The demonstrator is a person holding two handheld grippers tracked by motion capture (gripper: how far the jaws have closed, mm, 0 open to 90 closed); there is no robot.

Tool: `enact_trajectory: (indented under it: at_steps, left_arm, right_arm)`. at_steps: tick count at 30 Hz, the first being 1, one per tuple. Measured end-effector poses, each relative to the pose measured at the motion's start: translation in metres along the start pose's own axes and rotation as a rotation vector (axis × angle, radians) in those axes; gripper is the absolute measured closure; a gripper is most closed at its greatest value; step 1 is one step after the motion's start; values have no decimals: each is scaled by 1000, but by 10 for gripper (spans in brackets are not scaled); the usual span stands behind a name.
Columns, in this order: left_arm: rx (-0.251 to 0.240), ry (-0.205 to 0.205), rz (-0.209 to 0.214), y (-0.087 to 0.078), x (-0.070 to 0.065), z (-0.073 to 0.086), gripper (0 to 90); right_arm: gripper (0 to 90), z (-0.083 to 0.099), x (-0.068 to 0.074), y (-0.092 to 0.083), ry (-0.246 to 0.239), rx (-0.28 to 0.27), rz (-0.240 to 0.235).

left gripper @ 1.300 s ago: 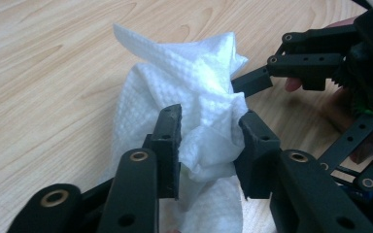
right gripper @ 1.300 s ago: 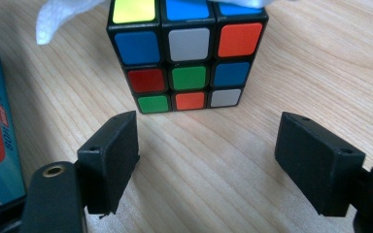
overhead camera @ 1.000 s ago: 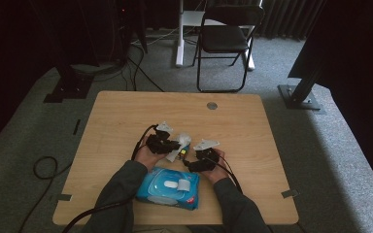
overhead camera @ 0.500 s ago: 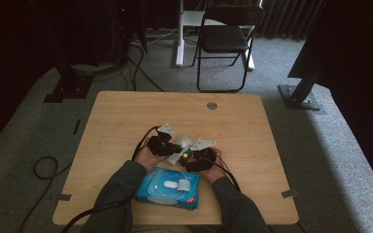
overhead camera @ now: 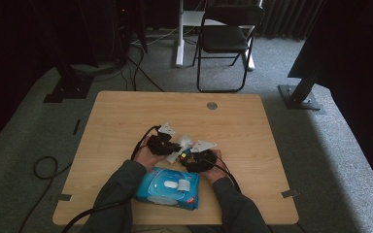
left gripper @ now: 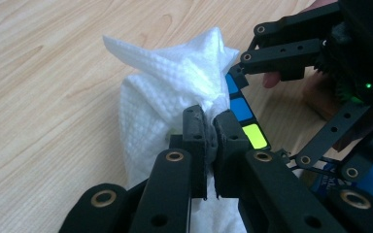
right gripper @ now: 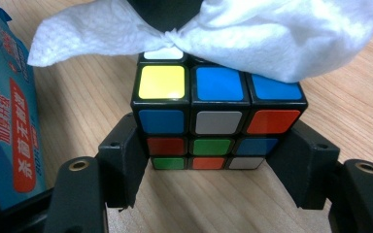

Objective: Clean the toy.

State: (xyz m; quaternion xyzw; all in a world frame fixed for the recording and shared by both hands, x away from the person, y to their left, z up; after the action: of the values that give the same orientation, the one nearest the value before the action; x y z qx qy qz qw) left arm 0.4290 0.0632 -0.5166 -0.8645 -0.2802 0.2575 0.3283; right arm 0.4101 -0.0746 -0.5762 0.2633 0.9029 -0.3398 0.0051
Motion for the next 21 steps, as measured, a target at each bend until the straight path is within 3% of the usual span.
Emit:
enact_trajectory:
  at_steps: [2,6,10,15,21]
  left_arm:
    - [-2,3,-9,0,1,-1,861]
    - [-17,-30,-13,2,6,-3,862]
    - [-7,-16,-25,6,4,-9,864]
    - [-32,-46,-20,14,4,-15,864]
    - [-14,-13,-33,9,5,-11,864]
  right_arm:
    - [342,0,0,0,0,1,1]
    - [343,0,0,0,-1,1,1]
    - [343,0,1,0,-1,0,-2]
    - [343,-1,3,0,-4,-2,-7]
    - [343,-1,3,0,-3,-2,-5]
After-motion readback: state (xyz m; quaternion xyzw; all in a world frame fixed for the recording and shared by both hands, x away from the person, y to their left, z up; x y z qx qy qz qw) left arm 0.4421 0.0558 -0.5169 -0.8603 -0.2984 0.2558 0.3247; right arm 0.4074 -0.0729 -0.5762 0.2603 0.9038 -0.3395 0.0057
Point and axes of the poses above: each handheld gripper's, and its own axes: y roughly forward along the jaws, z roughly out of its underside, x roughly to its left, the point moved 5 cm from there along y, roughly forward along the jaws, and after that the axes turned 13 degrees about -y, right-handed, at the moved point
